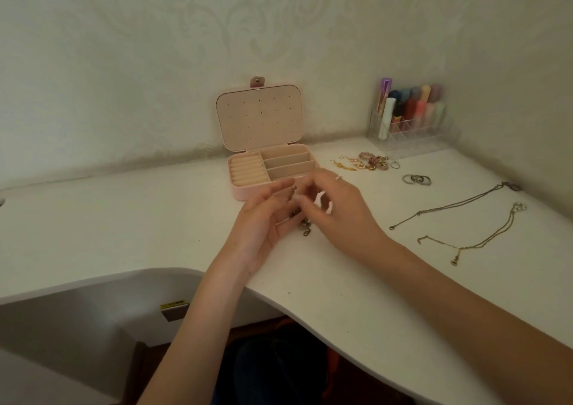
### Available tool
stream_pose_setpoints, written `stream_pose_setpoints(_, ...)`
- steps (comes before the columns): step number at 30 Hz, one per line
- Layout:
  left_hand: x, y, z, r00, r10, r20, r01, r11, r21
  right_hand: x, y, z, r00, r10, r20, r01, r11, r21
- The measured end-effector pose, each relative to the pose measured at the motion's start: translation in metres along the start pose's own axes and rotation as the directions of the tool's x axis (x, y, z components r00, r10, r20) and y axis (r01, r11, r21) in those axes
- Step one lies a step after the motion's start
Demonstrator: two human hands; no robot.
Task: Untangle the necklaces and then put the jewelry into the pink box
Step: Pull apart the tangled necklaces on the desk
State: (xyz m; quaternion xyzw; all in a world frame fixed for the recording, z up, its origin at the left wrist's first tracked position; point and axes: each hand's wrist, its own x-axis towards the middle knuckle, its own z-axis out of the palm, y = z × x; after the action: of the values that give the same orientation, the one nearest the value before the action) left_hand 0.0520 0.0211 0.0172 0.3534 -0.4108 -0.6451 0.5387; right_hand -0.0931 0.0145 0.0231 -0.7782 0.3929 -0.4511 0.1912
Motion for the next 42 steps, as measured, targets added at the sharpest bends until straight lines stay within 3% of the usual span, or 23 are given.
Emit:
stream_pose_setpoints(3, 0.0, -0.003, 0.004, 0.983, 0.179, -0.048, -0.155, 0.937, 0.312, 0.005, -0.005, -0.008, 0.972, 0.217, -0.086, -0.17, 0.911, 0.376)
stream_pose_setpoints(5, -0.001, -0.005, 0.005, 0.946, 0.324, 0.011, -0.276, 0.788, 0.55, 0.007, -0.005, -0.014, 0.96, 0.252, -0.119, -0.173, 0.874, 0.454)
stream_pose_setpoints(7, 0.0, -0.007, 0.003, 0.923, 0.384, -0.008, -0.296, 0.725, 0.622, 0.008, -0.005, -0.018, 0.948, 0.291, -0.128, -0.185, 0.834, 0.52)
stream_pose_setpoints(10, 0.0, -0.007, 0.002, 0.921, 0.387, -0.033, -0.282, 0.724, 0.629, 0.008, -0.007, -0.018, 0.931, 0.338, -0.135, -0.206, 0.795, 0.57)
stream_pose_setpoints(15, -0.002, -0.007, 0.007, 0.952, 0.305, 0.013, -0.257, 0.778, 0.573, 0.009, -0.008, -0.021, 0.904, 0.375, -0.204, -0.223, 0.822, 0.524)
stream_pose_setpoints(20, 0.001, -0.01, 0.004, 0.96, 0.28, 0.011, -0.235, 0.784, 0.575, 0.012, -0.012, -0.026, 0.864, 0.491, -0.115, -0.278, 0.654, 0.703)
stream_pose_setpoints(23, 0.0, -0.013, 0.006, 0.969, 0.246, 0.023, -0.21, 0.771, 0.601, 0.012, -0.012, -0.028, 0.863, 0.5, -0.075, -0.294, 0.618, 0.729)
stream_pose_setpoints(30, -0.005, -0.005, 0.01, 0.963, 0.246, 0.11, -0.269, 0.888, 0.372, 0.012, -0.013, -0.025, 0.927, 0.37, 0.065, -0.334, 0.732, 0.594)
stream_pose_setpoints(33, -0.003, -0.005, 0.01, 0.958, 0.276, 0.082, -0.285, 0.874, 0.392, 0.012, -0.013, -0.026, 0.918, 0.374, 0.133, -0.373, 0.698, 0.611)
stream_pose_setpoints(37, -0.001, -0.002, 0.01, 0.94, 0.34, 0.012, -0.312, 0.848, 0.428, 0.013, -0.011, -0.029, 0.914, 0.388, 0.119, -0.388, 0.752, 0.533)
stream_pose_setpoints(42, 0.0, -0.003, 0.015, 0.954, 0.294, 0.051, -0.293, 0.89, 0.349, 0.013, -0.01, -0.032, 0.911, 0.392, 0.128, -0.394, 0.74, 0.545)
